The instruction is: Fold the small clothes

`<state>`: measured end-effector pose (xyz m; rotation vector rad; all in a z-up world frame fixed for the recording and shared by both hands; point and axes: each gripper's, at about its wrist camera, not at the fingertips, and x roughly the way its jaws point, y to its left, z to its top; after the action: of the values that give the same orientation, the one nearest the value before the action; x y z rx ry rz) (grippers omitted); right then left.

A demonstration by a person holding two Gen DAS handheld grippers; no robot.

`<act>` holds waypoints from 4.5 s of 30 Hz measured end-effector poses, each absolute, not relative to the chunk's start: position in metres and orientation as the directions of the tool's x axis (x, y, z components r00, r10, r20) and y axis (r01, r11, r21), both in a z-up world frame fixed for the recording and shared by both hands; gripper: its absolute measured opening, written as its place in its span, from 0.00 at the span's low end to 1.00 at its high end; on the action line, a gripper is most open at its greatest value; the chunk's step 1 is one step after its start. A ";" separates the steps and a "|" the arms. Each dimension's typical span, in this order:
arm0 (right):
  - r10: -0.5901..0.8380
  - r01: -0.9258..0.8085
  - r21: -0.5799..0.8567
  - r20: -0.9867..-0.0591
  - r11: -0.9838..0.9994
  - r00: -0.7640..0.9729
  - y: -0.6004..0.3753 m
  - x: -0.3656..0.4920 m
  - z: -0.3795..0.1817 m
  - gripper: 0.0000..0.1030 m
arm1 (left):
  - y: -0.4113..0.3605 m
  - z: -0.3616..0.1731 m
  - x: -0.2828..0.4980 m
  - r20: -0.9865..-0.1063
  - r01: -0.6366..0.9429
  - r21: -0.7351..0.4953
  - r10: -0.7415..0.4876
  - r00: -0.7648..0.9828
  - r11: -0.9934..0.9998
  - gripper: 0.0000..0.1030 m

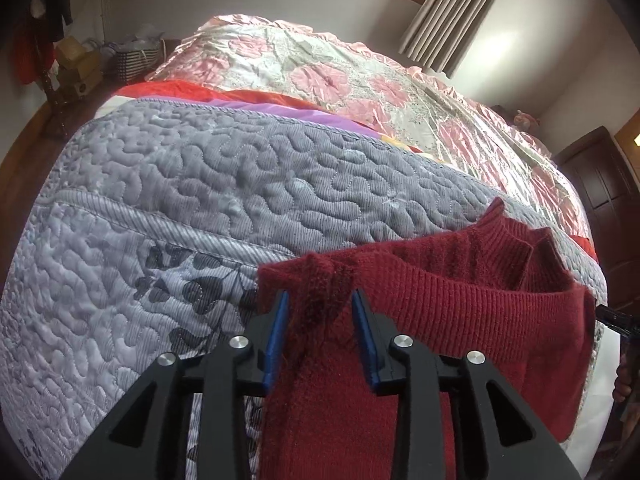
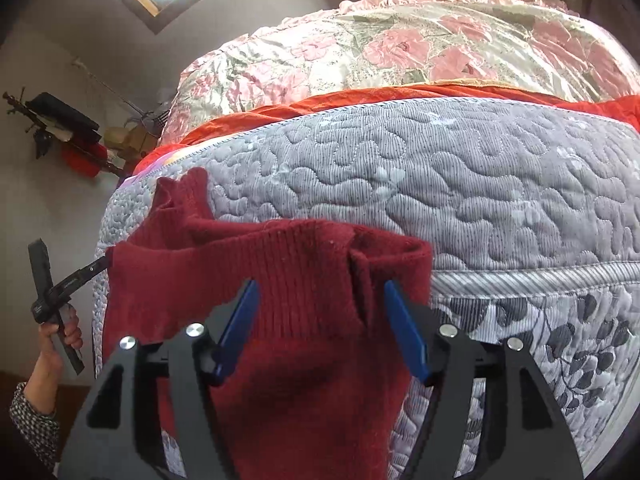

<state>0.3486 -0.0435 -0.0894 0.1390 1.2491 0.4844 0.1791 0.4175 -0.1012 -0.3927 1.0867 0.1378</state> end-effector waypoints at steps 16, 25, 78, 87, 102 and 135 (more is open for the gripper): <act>0.423 -0.285 0.387 -0.903 0.877 0.074 -0.088 0.187 -0.127 0.53 | 0.373 -0.129 0.030 -0.930 -0.302 -0.274 -0.171 0.327 0.913 0.49; 0.475 -0.314 0.432 -0.877 0.845 0.071 -0.097 0.174 -0.103 0.11 | 0.371 -0.133 0.026 -0.941 -0.325 -0.255 -0.156 0.302 0.911 0.18; 0.346 -0.242 0.296 -0.916 0.924 0.202 -0.070 0.336 -0.097 0.39 | 0.302 -0.121 0.134 -0.929 -0.225 -0.135 -0.045 0.367 0.965 0.50; 0.347 -0.243 0.302 -0.922 0.922 0.170 -0.082 0.275 -0.093 0.46 | 0.276 -0.088 0.128 -0.895 -0.234 -0.161 -0.043 0.443 0.959 0.63; 0.481 -0.125 0.472 -0.875 0.873 0.057 -0.101 0.258 -0.157 0.46 | 0.269 -0.121 0.129 -0.927 -0.240 -0.118 -0.020 0.375 0.964 0.63; 0.518 -0.048 0.516 -0.852 0.855 0.078 -0.105 0.248 -0.187 0.20 | 0.261 -0.116 0.134 -0.912 -0.171 -0.103 -0.025 0.411 0.980 0.65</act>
<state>0.2480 -0.1055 -0.1868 0.4013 1.4394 0.4409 0.1336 0.2615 -0.1163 -0.1911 1.1460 0.0925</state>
